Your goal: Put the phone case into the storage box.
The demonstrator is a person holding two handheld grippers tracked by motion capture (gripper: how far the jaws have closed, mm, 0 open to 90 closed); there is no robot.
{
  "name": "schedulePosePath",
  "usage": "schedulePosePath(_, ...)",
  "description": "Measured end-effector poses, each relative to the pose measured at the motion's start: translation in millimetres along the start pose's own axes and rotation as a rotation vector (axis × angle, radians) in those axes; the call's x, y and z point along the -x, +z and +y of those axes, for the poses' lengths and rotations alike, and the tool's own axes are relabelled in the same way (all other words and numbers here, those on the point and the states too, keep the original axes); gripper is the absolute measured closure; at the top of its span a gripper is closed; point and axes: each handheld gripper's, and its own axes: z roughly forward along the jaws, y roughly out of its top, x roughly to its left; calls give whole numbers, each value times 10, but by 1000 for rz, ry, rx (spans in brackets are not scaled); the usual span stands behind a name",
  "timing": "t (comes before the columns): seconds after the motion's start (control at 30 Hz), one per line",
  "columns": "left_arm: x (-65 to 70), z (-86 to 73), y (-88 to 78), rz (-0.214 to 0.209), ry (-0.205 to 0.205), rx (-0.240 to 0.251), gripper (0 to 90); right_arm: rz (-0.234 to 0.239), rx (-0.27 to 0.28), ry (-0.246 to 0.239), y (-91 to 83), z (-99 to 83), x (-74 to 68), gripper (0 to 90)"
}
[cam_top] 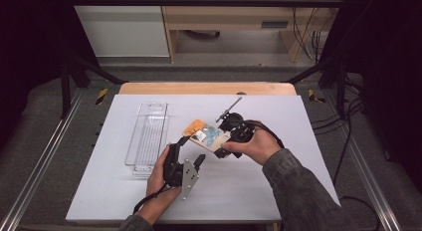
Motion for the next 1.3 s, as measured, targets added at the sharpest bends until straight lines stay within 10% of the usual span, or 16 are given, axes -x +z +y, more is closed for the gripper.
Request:
schedulePosePath(0.67, 92, 71, 18, 30, 105, 10, 426, 9, -8, 13, 22, 42, -7, 115)
schedulePosePath(1.3, 124, 69, 103, 24, 120, -4, 486, 12, -11, 20, 34, 52, 15, 115)
